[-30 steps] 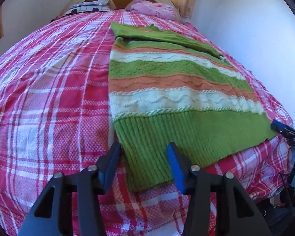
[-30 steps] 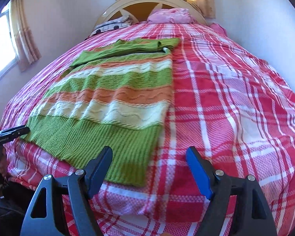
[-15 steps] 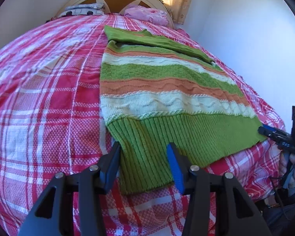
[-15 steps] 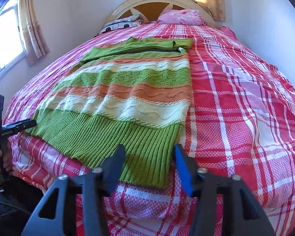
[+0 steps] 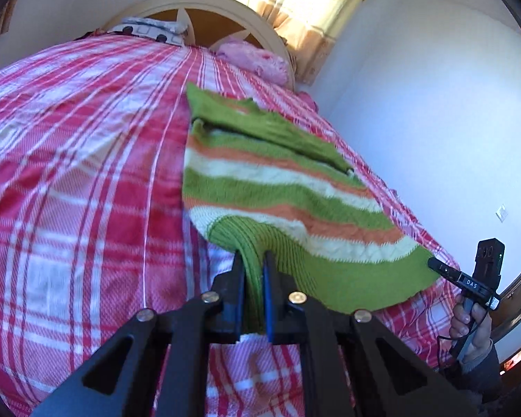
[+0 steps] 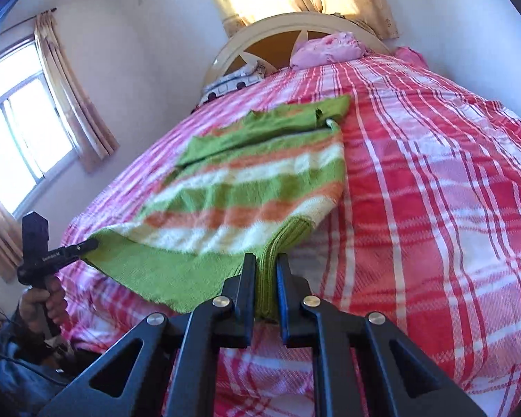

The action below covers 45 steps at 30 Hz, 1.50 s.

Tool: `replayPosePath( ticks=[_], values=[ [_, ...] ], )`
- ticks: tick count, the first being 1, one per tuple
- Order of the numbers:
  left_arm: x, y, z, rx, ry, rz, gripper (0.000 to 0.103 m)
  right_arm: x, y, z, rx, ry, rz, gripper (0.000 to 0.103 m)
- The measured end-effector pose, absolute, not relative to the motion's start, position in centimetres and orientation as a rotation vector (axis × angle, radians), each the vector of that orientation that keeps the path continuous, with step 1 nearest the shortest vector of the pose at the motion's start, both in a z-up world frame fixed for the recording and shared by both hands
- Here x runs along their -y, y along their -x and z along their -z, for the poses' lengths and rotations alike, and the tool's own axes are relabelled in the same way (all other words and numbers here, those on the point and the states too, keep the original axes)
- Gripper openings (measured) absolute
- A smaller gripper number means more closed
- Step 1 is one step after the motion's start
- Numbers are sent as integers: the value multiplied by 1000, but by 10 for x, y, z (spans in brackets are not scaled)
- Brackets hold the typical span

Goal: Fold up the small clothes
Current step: 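Lift the hem with both tools and fold it toward the collar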

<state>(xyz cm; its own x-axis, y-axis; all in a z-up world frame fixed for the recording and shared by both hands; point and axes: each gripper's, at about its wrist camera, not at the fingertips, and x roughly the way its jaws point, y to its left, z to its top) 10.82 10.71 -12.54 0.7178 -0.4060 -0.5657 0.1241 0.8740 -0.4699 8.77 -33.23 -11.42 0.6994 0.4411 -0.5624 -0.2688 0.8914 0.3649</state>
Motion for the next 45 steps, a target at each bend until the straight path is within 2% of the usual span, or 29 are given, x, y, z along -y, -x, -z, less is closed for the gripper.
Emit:
replayPosePath(
  ticks=[7,10,20,45],
  values=[
    [-107,-125,101,-664,448,314,9,336,-104,75,-596,-287,-387,9],
    [-106,-135,89,-639,456,319,9,337,-116,60,-570,-298,-377,5],
    [-107,-173,59,-586,453,303,9,330,-153,27,-520,-330,-384,4],
    [-113,-326,25,-581,410,256,10,345,-313,-13,-598,-351,-306,4]
  ],
)
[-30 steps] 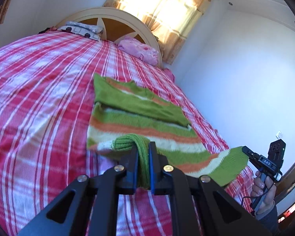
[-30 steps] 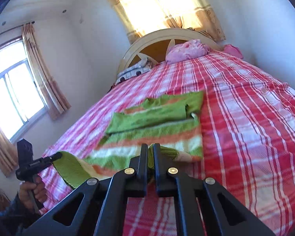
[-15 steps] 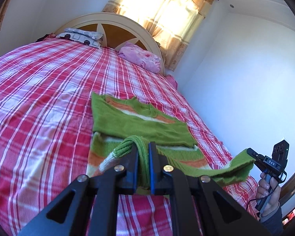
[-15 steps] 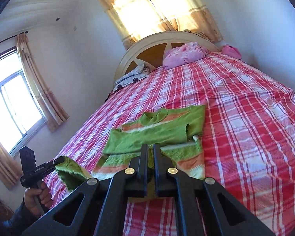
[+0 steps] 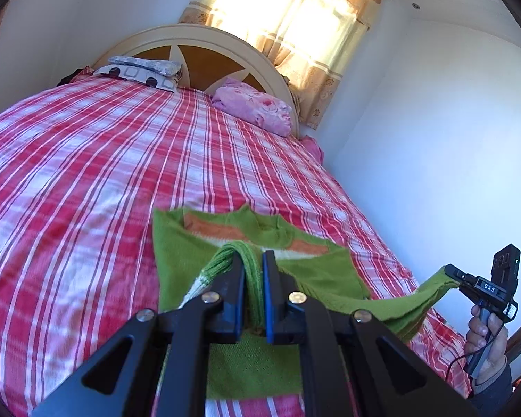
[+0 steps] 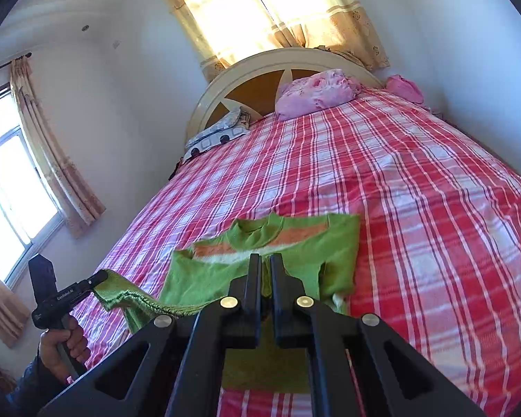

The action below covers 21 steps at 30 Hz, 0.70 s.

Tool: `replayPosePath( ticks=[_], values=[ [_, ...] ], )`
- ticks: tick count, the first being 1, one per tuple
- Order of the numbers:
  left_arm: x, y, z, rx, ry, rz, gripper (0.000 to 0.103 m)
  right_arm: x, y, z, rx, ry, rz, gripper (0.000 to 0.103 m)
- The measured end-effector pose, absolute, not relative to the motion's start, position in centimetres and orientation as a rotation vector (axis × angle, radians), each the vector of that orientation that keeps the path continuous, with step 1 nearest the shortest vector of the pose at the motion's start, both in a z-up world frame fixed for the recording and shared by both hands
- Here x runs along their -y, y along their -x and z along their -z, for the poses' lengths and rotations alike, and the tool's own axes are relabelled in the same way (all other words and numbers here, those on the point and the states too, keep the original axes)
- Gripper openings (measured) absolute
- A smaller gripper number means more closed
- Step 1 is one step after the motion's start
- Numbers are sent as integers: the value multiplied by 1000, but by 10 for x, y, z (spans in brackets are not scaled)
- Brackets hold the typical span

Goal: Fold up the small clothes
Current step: 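Lift the hem with both tools and fold it toward the collar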

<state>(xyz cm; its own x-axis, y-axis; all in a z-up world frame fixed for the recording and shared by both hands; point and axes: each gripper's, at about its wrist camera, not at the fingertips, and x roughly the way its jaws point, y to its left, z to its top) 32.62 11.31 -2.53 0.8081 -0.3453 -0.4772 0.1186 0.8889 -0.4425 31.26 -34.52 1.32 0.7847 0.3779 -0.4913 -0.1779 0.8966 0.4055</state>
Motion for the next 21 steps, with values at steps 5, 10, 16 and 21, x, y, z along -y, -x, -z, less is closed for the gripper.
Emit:
replayPosePath(
  ticks=[5,10,16,21],
  values=[
    [-117,-365,29,-591,405,238,9,346,-354,-8,-626,-349,-293,4],
    [-122,-410,38,-610,401,210,10,347,-402,2,-659,-354,-284,4],
    [-116,-469,75,-710,377,181,10,355,-465,38,-748,-390,-237,4],
    [-114,-494,100,-769,372,170,10,364,-508,73,-834,-409,-195,4]
  ],
)
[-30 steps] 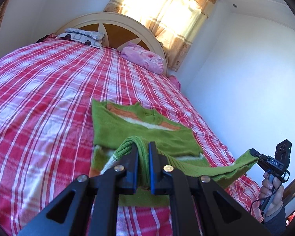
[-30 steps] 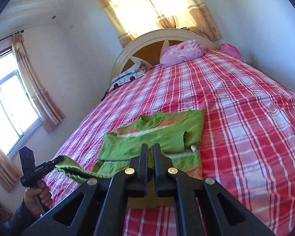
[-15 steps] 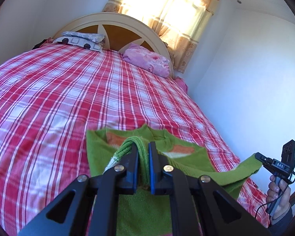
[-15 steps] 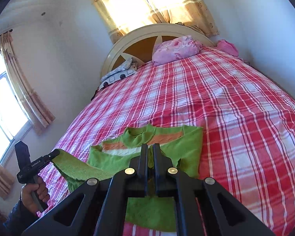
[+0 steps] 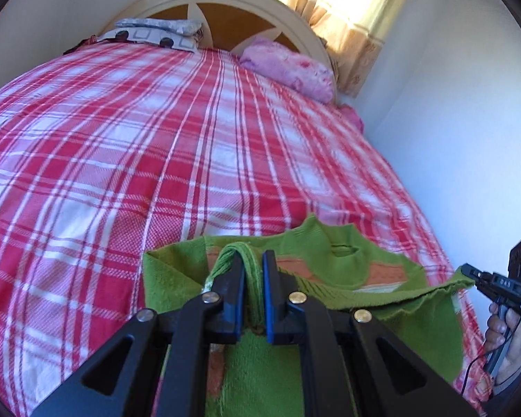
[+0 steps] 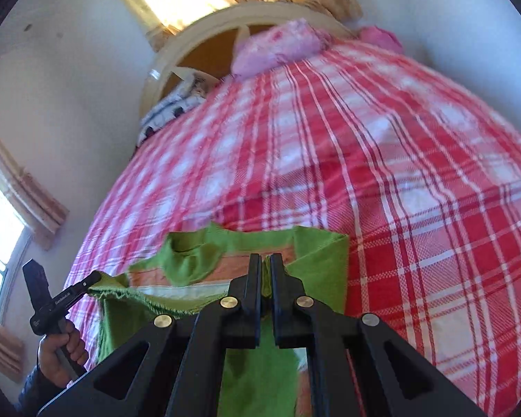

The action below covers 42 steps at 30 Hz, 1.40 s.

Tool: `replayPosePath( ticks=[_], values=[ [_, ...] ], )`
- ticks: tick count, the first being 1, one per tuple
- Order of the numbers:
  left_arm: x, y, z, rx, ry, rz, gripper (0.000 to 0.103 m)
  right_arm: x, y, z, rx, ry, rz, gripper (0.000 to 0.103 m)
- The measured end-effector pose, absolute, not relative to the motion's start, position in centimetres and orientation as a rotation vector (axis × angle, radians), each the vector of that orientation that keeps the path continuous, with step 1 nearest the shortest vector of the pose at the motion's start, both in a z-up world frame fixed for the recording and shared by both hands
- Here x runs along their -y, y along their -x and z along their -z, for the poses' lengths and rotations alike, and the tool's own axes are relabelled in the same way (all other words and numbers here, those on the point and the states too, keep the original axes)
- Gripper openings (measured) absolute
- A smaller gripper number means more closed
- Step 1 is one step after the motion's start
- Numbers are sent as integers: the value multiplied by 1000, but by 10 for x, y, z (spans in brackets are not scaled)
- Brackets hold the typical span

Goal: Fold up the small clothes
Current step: 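Lift the hem with both tools and fold it toward the collar, then lay the hem down on the collar and open both tools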

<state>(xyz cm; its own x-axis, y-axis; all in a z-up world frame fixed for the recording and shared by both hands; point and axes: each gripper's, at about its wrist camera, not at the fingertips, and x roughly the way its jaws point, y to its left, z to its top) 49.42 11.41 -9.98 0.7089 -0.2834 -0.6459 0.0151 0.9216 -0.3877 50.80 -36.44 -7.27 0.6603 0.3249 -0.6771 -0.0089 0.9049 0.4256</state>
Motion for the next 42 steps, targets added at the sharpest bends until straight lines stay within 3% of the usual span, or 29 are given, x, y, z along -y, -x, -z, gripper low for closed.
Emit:
replayPosePath(
  ticks=[4,6,7,8,9,11,16,18,19,20,22,24,34,35,36,37,38,42],
  values=[
    [-112,-509,109,-779,337,132,17,370,-542,96,-843,-373,-121,6],
    [-115,-512,109,-770,320,85,16,371,-550,99,-837,-338,-107,11],
    [-118,-512,109,-769,327,81,18,371,-551,98,-837,-328,-106,36],
    [-122,-510,109,-772,340,77,27,372,-549,97,-830,-321,-104,73],
    [-127,-506,108,-775,346,70,34,373,-541,94,-806,-314,-114,81],
    [-134,-493,105,-748,341,47,53,369,-527,89,-781,-265,-125,82],
    [-134,-445,105,-724,266,43,54,361,-477,90,-796,-181,-147,82],
    [-127,-437,108,-734,212,49,54,356,-472,95,-827,-163,-162,82],
    [-124,-439,109,-742,191,50,54,352,-473,96,-848,-140,-164,76],
    [-122,-441,109,-752,172,47,54,350,-474,97,-852,-128,-155,59],
    [-123,-448,105,-755,187,64,56,346,-482,97,-862,-136,-151,45],
    [-119,-463,103,-788,193,104,67,339,-495,101,-892,-146,-165,45],
    [-83,-520,118,-856,58,154,69,316,-535,123,-972,-21,-158,45],
    [-79,-523,121,-865,35,156,66,316,-535,124,-973,-9,-155,42],
    [-75,-526,125,-876,13,154,57,315,-534,125,-969,11,-151,30],
    [-74,-527,129,-885,4,163,16,313,-533,125,-963,19,-159,4],
    [-74,-528,131,-895,-2,161,5,313,-531,123,-954,22,-165,4],
    [-90,-514,116,-782,45,126,5,312,-525,101,-859,31,-169,3]
  ],
)
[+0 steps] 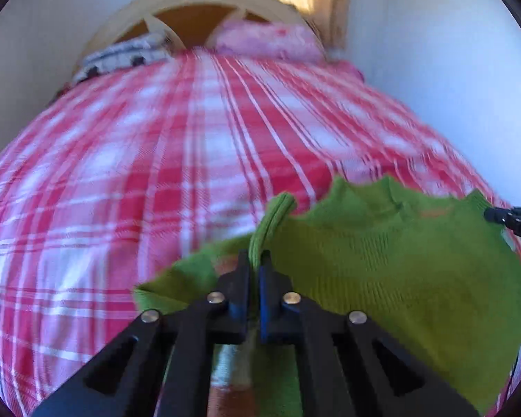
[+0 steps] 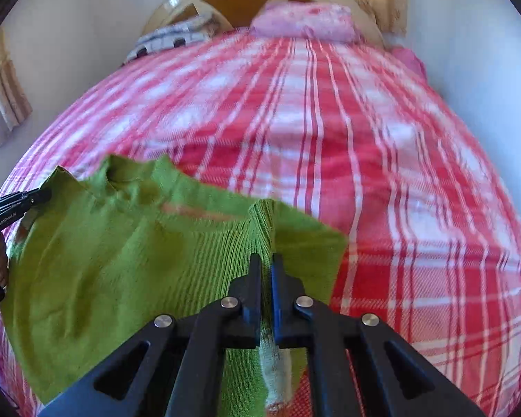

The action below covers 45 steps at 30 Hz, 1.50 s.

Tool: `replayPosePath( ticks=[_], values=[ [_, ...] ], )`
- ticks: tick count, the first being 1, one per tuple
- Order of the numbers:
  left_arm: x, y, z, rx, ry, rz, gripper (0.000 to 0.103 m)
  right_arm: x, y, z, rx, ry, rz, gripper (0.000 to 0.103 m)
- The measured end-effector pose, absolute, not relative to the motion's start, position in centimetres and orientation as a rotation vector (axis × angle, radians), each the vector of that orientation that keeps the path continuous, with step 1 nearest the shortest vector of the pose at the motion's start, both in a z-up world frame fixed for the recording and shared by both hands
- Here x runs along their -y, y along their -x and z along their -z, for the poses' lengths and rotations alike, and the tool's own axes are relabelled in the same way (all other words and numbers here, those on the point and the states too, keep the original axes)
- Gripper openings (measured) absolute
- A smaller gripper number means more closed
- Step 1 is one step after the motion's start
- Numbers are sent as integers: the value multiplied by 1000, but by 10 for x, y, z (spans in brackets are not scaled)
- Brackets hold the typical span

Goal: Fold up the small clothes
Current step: 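Lay the hem down on the collar and open both tools, then grasp the side edge of the folded sweater with the right tool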

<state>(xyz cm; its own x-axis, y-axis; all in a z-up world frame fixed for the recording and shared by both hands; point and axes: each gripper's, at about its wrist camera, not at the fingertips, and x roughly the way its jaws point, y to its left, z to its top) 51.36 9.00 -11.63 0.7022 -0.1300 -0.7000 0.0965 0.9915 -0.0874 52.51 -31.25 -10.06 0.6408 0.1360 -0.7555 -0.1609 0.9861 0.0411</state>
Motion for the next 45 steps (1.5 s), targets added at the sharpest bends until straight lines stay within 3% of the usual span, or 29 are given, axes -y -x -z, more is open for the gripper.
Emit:
replayPosePath(
  ticks=[4,12,13,14,15,16,18,20,22,26,30,39,42,45],
  values=[
    [-122,-509,108,-729,154,57,3,321,-531,87,-806,-18,-140,3],
    [-116,-524,132,-818,135,63,3,329,-552,136,-932,-12,-59,5],
    [-114,-522,131,-812,125,59,3,331,-550,134,-919,-8,-49,14],
    [-112,-518,129,-801,110,50,3,333,-547,132,-911,-10,-43,40],
    [-111,-513,126,-786,100,47,4,336,-544,128,-904,-18,-42,59],
    [-112,-508,122,-779,95,43,10,339,-536,122,-883,-30,-47,83],
    [-112,-494,113,-762,83,21,28,339,-519,110,-850,-28,-77,83],
    [-111,-479,106,-719,61,13,65,333,-493,98,-815,2,-114,83],
    [-109,-458,99,-676,31,6,73,318,-463,87,-775,18,-205,83],
    [-103,-443,108,-716,-53,-42,73,280,-419,94,-800,70,-380,83],
    [-106,-438,136,-823,-102,-102,73,247,-405,139,-973,219,-393,83],
    [-133,-399,139,-784,50,-55,79,207,-384,112,-847,215,-429,83],
    [-138,-395,143,-795,93,-56,79,180,-387,135,-923,269,-458,83],
    [-141,-389,147,-807,115,-66,86,178,-394,151,-947,234,-417,84]
  ],
)
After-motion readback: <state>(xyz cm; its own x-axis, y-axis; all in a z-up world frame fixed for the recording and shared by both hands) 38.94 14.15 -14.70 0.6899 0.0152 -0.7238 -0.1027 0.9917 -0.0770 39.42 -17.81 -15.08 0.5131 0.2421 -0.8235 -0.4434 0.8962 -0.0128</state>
